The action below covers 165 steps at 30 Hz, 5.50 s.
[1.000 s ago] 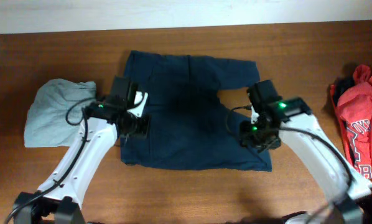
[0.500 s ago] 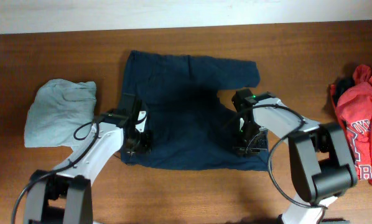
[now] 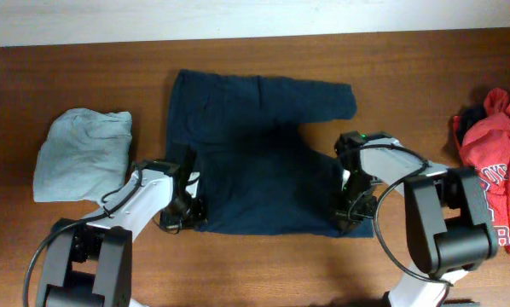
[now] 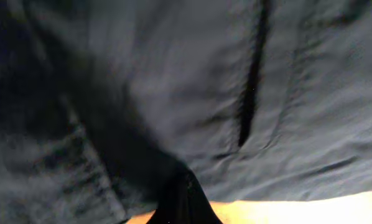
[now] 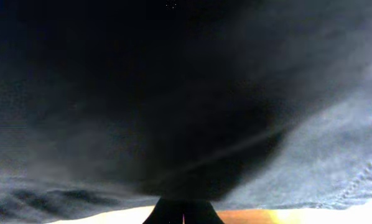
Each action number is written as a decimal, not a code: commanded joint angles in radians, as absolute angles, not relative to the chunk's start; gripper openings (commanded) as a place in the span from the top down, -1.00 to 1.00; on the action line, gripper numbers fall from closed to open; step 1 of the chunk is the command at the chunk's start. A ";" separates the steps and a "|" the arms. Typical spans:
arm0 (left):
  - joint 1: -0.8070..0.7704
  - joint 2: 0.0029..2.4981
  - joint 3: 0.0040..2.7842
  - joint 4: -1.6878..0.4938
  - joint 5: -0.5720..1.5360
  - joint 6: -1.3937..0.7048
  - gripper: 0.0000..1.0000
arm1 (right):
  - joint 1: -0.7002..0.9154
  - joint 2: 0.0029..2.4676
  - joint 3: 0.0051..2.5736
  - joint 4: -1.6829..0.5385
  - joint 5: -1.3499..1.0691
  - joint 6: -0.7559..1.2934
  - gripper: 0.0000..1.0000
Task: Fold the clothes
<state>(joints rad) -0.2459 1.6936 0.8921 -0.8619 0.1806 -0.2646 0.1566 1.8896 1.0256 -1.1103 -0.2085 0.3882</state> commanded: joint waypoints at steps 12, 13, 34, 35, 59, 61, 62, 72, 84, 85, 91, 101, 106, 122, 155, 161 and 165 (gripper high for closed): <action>-0.242 1.690 0.872 -1.030 0.206 -0.302 0.99 | 0.129 1.535 0.902 -1.100 -0.247 0.363 0.89; -0.242 1.682 0.873 -1.026 0.205 -0.300 0.99 | 0.130 1.495 0.902 -1.084 -0.247 0.364 0.89; -0.241 1.687 0.948 -0.527 0.128 -0.103 0.99 | 0.130 1.643 0.902 -0.670 -0.243 0.345 0.49; -0.241 1.700 0.948 -0.527 0.132 -0.103 0.99 | 0.130 1.659 0.902 -0.662 -0.243 0.345 0.49; -0.241 1.670 0.952 -0.998 0.157 -0.388 0.99 | 0.130 1.541 0.931 -1.035 -0.270 0.334 0.92; -0.241 1.619 0.963 -0.957 0.157 -0.387 0.99 | 0.130 1.473 0.974 -0.994 -0.285 0.303 0.90; -0.242 1.591 0.970 -0.927 0.158 -0.383 0.99 | 0.130 1.448 0.994 -0.973 -0.283 0.302 0.89; -0.242 1.529 0.978 -0.493 0.161 -0.132 1.00 | 0.099 1.480 1.081 -0.462 -0.281 0.297 0.41; -0.242 1.718 0.977 -0.532 0.161 -0.132 0.99 | -0.035 1.940 1.253 -0.228 -0.391 0.316 0.44; -0.242 1.742 0.977 -0.552 0.161 -0.133 0.99 | -0.039 2.033 1.333 -0.230 -0.408 0.316 0.44; -0.242 1.768 0.976 -0.590 0.160 -0.133 1.00 | -0.056 2.210 1.493 -0.208 -0.395 0.354 0.43; -0.242 1.768 0.976 -0.595 0.103 -0.130 0.99 | -0.262 2.204 1.661 -0.421 -0.702 0.262 -0.15; -0.242 1.768 0.976 -0.583 0.100 -0.117 0.99 | -0.290 2.209 1.658 -0.542 -0.722 0.192 -0.15; -0.242 1.768 0.976 -0.576 0.100 -0.117 1.00 | -0.118 2.247 1.652 -0.579 -0.388 0.172 -0.13; -0.242 1.768 0.976 -0.550 0.099 -0.117 1.00 | -0.156 2.264 1.752 -0.546 -0.603 0.134 0.81; -0.242 1.768 0.976 -0.550 0.084 -0.117 0.99 | -0.184 2.233 1.847 -0.546 -0.672 0.116 0.88; -0.242 1.768 0.976 -0.550 0.081 -0.117 0.99 | -0.183 2.233 1.856 -0.528 -0.617 0.121 0.88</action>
<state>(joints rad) -0.2447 1.7561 0.9710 -0.5491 0.0963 -0.1341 -0.1791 2.2776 1.8324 -0.5369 -0.6338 0.1307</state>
